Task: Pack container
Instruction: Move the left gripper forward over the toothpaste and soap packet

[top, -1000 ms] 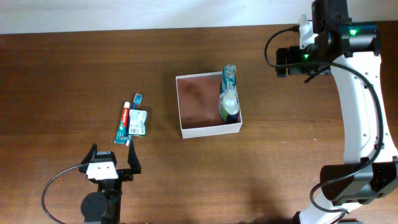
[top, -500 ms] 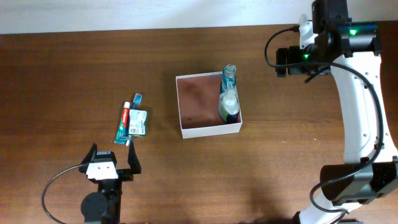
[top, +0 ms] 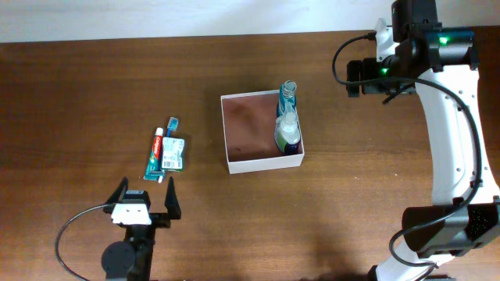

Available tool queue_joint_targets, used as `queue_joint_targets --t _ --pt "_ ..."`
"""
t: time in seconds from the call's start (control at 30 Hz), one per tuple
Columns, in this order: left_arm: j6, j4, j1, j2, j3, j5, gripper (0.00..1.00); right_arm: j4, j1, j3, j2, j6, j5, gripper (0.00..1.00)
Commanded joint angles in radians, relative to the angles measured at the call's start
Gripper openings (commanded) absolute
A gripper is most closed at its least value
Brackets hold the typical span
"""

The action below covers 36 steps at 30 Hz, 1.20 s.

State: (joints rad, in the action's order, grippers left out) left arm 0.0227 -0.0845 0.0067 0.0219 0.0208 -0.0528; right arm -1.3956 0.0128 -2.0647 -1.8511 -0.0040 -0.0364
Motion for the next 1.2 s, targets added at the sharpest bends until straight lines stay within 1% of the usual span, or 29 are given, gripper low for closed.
queue_joint_targets --t 0.0,0.07,0.13,0.33,0.43,0.5,0.57,0.67,0.77,0.87,1.03,1.1,1.17 --pt "0.014 -0.07 -0.004 0.056 0.092 -0.037 0.99 0.0 -0.002 -0.015 0.01 0.002 -0.013 0.98" --pt "0.012 -0.109 -0.004 0.121 0.145 -0.032 0.99 0.0 -0.002 -0.015 0.01 0.002 -0.013 0.98" --pt "-0.016 -0.139 -0.004 0.212 0.214 -0.034 0.99 0.0 -0.002 -0.015 0.01 0.002 -0.013 0.99" --pt "-0.118 -0.273 -0.004 0.596 0.509 -0.034 0.99 0.0 -0.002 -0.015 0.01 0.002 -0.013 0.98" --pt "-0.133 -0.397 -0.004 0.827 0.69 -0.039 0.99 0.0 -0.002 -0.015 0.01 0.002 -0.013 0.98" --pt "-0.129 -0.465 -0.004 0.96 0.788 -0.074 1.0 0.0 -0.002 -0.015 0.01 0.002 -0.013 0.98" --pt "-0.129 -0.49 -0.004 1.074 0.856 -0.148 0.99 0.0 -0.002 -0.015 0.01 0.002 -0.013 0.99" --pt "-0.129 -0.493 -0.004 1.201 0.887 -0.249 0.99 0.0 -0.002 -0.015 0.01 0.002 -0.013 0.98" --pt "-0.129 -0.484 -0.004 1.297 0.887 -0.302 0.99 0.0 -0.002 -0.015 0.01 0.002 -0.013 0.98" --pt "-0.129 -0.481 -0.004 1.357 0.887 -0.303 0.99 0.0 -0.002 -0.015 0.01 0.002 -0.013 0.99" --pt "-0.13 -0.462 -0.004 1.37 0.887 -0.299 0.99 0.0 -0.002 -0.015 0.01 0.002 -0.013 0.98" --pt "-0.124 -0.446 -0.004 1.37 0.887 -0.273 0.99 0.0 -0.002 -0.015 0.01 0.002 -0.013 0.98" --pt "-0.063 -0.441 -0.004 1.37 0.887 -0.176 0.99 0.0 -0.002 -0.015 0.01 0.002 -0.013 0.99"
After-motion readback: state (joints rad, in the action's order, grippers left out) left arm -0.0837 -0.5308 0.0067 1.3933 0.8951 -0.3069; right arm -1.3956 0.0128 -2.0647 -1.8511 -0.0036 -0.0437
